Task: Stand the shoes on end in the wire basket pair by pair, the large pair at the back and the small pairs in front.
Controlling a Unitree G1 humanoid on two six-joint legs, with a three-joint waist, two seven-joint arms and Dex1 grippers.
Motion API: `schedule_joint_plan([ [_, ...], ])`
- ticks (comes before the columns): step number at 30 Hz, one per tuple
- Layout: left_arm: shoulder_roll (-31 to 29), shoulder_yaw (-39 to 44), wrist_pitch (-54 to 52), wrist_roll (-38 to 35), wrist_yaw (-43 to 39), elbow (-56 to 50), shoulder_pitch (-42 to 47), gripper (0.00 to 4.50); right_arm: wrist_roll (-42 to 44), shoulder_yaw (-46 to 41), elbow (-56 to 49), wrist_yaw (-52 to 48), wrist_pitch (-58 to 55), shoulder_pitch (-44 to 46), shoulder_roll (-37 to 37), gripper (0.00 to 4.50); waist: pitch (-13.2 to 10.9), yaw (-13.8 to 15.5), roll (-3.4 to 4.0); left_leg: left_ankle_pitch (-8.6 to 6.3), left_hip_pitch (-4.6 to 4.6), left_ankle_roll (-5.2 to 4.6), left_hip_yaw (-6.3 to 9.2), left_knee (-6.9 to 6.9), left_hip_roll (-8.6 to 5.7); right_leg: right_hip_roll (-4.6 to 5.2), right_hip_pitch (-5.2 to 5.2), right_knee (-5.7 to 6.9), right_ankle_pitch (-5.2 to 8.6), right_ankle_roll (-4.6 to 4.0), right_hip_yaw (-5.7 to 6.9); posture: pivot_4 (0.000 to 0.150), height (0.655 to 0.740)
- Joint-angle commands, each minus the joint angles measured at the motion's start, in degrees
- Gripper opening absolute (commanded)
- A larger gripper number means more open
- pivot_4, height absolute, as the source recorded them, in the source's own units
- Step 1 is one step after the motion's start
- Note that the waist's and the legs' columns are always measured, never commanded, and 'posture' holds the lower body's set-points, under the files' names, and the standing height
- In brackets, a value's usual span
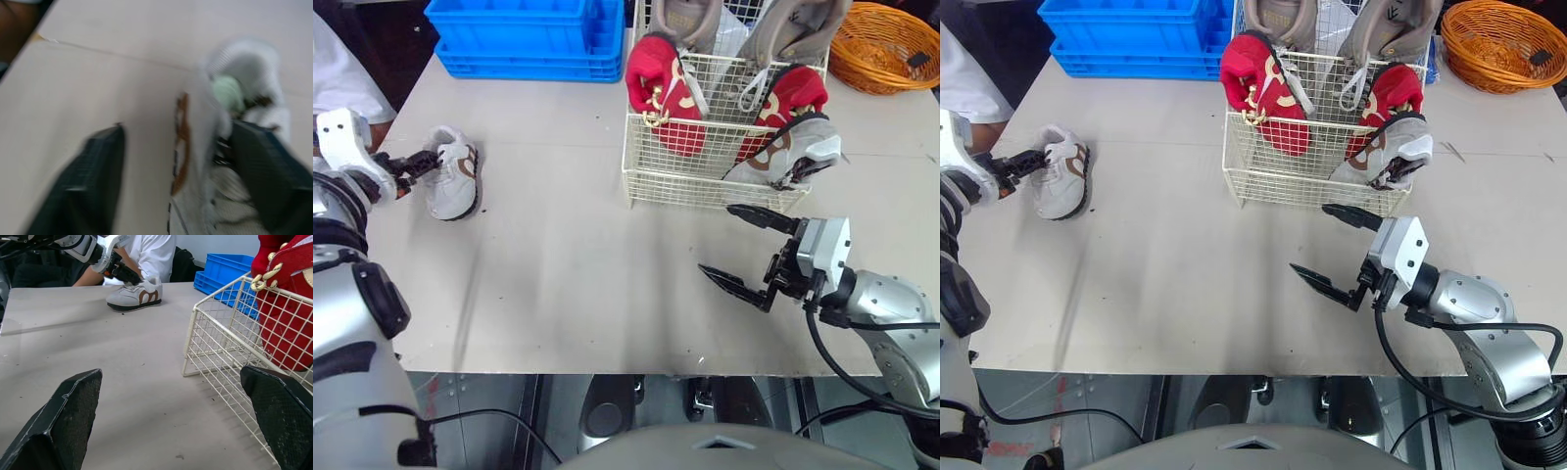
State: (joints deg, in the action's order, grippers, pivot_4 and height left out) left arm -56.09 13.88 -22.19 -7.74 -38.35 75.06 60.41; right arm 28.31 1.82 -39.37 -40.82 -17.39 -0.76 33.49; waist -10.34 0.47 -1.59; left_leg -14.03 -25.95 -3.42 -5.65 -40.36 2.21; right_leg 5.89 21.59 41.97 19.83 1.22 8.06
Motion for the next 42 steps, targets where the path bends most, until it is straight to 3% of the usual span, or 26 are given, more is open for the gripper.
schedule_joint_plan([
  [1, -3.0, -3.8, -1.7, 5.1, -4.4, 1.1, 0.3, 1.64, -0.3, -0.5, -1.0, -0.1, 1.2, 0.4, 0.0, 4.5, 0.0, -0.3, 0.0, 0.0, 0.0, 0.0, -0.01, 0.0, 0.0, 0.0, 0.02, 0.01, 0.0, 0.0, 0.0, 0.15, 0.686],
  [4, -4.6, -7.6, -1.9, 9.1, -8.7, 1.4, 0.0, 0.06, -0.5, -0.7, -1.0, -0.2, 1.2, 0.4, 0.0, 4.5, 0.0, -1.4, 0.0, 0.0, 0.01, 0.0, -0.06, 0.01, 0.0, 0.0, 0.04, 0.03, 0.0, 0.0, -0.05, 0.15, 0.686],
  [9, -6.9, -12.6, -3.1, 14.0, -18.0, 1.7, -0.4, 0.06, -0.9, -1.2, -1.2, -0.1, 1.4, 0.1, 0.1, 4.5, 0.0, -2.5, 0.0, -0.01, 0.11, 0.01, -0.19, 0.04, 0.03, 0.0, 0.06, 0.06, 0.0, 0.0, -0.17, 0.15, 0.686],
  [15, -7.6, -13.2, -3.5, 14.8, -21.0, 1.7, -0.1, 0.06, -1.2, -0.9, -0.8, -0.3, 1.4, 0.8, 0.0, 4.5, 0.0, -2.7, 0.01, -0.01, 0.14, 0.01, -0.23, 0.04, 0.04, 0.01, 0.07, 0.06, 0.0, 0.0, -0.23, 0.15, 0.686],
  [21, -7.1, -4.9, -2.8, 8.3, -14.9, 1.4, 2.4, 0.06, -1.2, -1.0, 0.3, -1.0, 1.8, 1.9, 0.0, 4.5, 0.0, -2.5, 0.0, -0.01, 0.13, 0.01, -0.22, 0.03, 0.04, 0.03, 0.07, 0.08, 0.0, 0.0, -0.21, 0.15, 0.686],
  [30, -5.7, 5.7, 0.3, -1.7, -16.9, -3.0, 4.0, 0.06, 1.3, -2.1, 1.0, -1.1, 1.8, 3.5, -1.7, 4.5, 0.0, -1.2, -0.25, -0.01, 0.02, 0.01, -0.11, -0.07, 0.04, 0.05, 0.07, 0.11, 0.0, 0.0, -0.1, 0.15, 0.686],
  [36, -1.8, 15.7, 8.8, -11.5, -16.9, -17.8, -5.6, 0.06, 2.9, -2.5, 1.1, -1.2, 1.8, 3.4, -2.5, 4.5, 0.0, -1.3, -0.26, -0.01, 0.02, 0.01, -0.06, -0.08, 0.04, 0.08, 0.04, 0.12, -0.01, -0.02, -0.06, 0.15, 0.686],
  [42, 12.0, 26.3, 2.7, -25.7, -5.4, -58.1, -21.1, 0.06, 5.0, -4.0, 1.6, -1.6, 1.7, 3.7, -2.6, 4.5, 0.0, -1.2, -0.27, -0.01, 0.02, 0.0, 0.05, -0.12, 0.04, 0.1, -0.06, 0.05, -0.03, -0.03, 0.0, 0.15, 0.686],
])
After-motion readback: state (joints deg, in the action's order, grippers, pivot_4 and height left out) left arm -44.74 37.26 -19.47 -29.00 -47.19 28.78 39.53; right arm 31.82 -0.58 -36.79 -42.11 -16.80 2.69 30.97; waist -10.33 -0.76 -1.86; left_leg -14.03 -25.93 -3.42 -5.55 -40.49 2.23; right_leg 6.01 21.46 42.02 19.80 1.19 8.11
